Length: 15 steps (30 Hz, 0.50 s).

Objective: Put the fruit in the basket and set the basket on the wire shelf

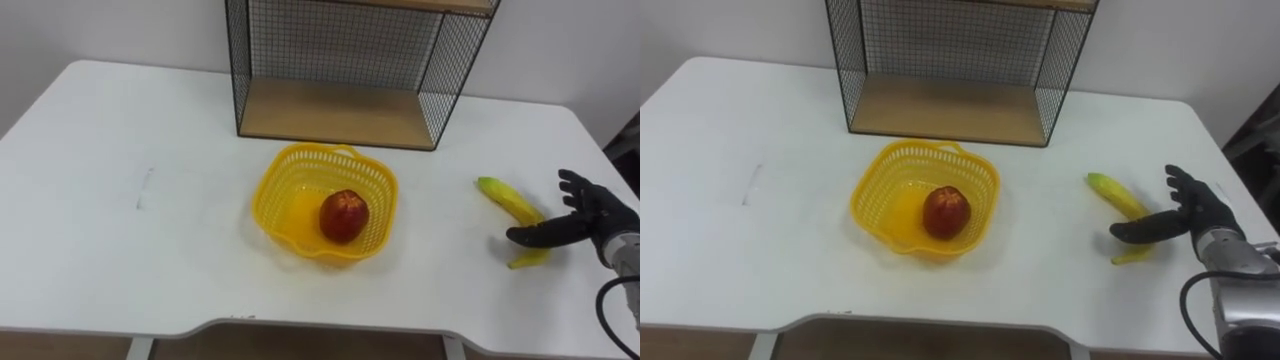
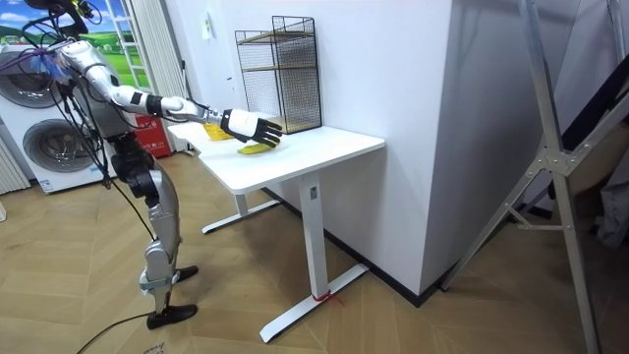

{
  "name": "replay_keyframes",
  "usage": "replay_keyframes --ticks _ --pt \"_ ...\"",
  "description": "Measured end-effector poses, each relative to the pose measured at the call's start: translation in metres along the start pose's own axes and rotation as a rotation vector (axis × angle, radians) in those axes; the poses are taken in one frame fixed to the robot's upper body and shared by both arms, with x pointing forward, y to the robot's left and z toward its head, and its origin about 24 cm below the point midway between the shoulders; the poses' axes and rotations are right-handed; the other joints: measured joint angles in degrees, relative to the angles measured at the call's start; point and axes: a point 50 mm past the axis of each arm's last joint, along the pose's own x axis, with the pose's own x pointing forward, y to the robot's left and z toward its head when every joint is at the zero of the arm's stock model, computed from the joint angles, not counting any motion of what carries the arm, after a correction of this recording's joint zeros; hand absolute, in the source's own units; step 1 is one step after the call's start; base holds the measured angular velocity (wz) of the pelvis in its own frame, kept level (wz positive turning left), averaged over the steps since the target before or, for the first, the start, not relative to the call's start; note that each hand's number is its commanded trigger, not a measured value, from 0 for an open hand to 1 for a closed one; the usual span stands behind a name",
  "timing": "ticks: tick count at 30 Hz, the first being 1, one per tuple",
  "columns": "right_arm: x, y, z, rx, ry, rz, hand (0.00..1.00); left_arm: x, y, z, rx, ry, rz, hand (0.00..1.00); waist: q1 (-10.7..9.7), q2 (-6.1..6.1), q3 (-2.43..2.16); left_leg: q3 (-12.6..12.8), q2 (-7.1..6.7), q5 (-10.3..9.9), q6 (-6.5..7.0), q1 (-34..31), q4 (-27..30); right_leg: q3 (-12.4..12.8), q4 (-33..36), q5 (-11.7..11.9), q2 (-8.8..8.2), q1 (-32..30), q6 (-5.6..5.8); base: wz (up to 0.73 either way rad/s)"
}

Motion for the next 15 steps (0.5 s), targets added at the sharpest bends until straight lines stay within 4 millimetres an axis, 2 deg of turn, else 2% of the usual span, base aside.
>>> replay_keyframes --ticks 10,15 --pt "0.000 0.003 -0.005 -0.112 0.035 0.007 0.00 0.001 0.000 0.002 0.001 0.000 -0.002 0.00 0.2 -0.18 -0.02 0.0 0.03 0.1 0.07 0.0 0.0 -0.2 0.1 0.1 -0.01 -0.6 -0.19 0.00" --pt "0.000 0.005 -0.008 -0.167 0.056 0.009 0.00 0.002 0.003 0.009 0.007 -0.018 0.005 0.00 1.8 -0.38 0.05 0.4 0.05 0.1 0.07 0.5 -0.4 0.5 0.1 0.1 -0.01 -0.7 -0.18 -0.06"
